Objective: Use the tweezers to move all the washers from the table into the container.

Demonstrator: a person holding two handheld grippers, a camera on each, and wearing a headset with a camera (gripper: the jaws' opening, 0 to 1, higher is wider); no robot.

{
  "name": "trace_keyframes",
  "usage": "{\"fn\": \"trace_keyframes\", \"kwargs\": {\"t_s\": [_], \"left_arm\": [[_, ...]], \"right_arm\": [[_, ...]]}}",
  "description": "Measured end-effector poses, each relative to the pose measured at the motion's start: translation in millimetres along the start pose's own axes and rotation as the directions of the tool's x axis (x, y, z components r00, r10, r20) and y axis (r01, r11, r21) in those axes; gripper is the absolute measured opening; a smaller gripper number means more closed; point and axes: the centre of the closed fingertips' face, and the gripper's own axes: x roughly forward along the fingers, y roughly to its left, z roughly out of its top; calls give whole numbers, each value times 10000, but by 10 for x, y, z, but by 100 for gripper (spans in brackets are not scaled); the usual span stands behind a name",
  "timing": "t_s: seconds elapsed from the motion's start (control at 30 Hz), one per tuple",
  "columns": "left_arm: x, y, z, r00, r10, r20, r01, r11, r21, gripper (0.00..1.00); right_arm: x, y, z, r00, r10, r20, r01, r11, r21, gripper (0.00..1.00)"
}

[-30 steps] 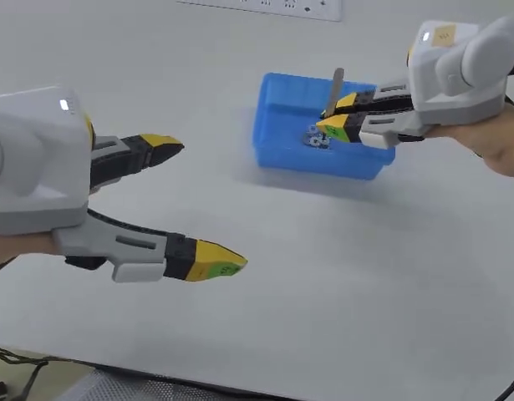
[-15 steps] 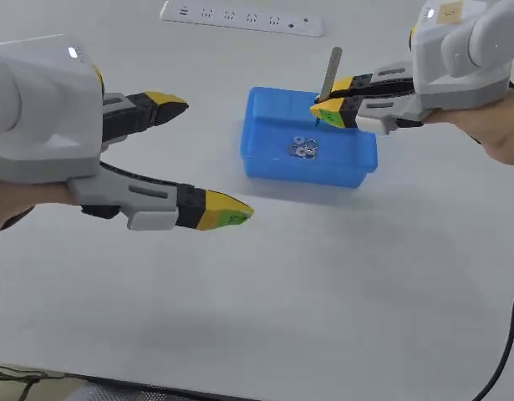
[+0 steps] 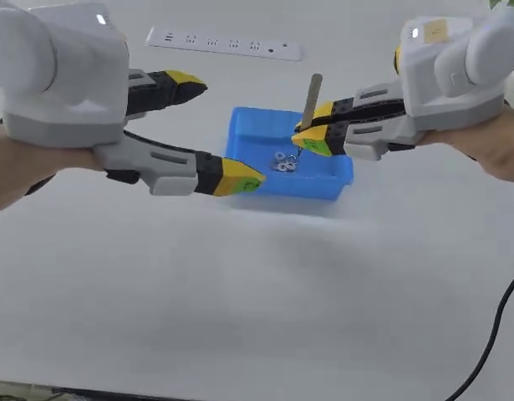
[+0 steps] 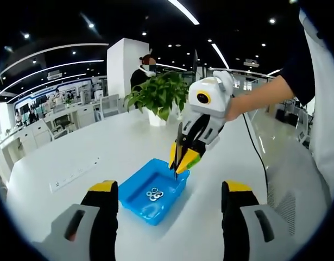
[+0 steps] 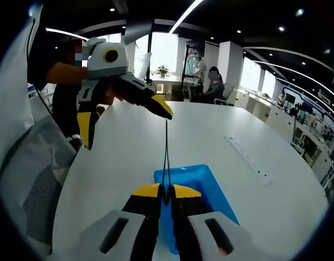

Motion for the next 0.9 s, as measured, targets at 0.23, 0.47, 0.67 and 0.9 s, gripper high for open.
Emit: {"fn": "trace_keyframes", "kwargs": {"t_s": [0.23,0.47,0.67,0.9], "left_arm": [[99,-166,181,9981,-582,185,574,9975,422,60],[169,-410,236,9918,-1276,-43,1276,9894,687,54],[157,-619,183,9758,-2049,-765,2127,9703,1150,37],[126,-701,195,9671,-2365,-943,2472,9608,1255,22]], "right_arm": [[-17,210,-20,9977,607,-288,-611,9980,-144,7],[7,570,-104,9870,1341,-884,-1385,9893,-454,7],[32,725,-152,9778,1682,-1248,-1758,9830,-528,7],[38,821,-197,9694,1910,-1540,-2020,9776,-592,7]]}}
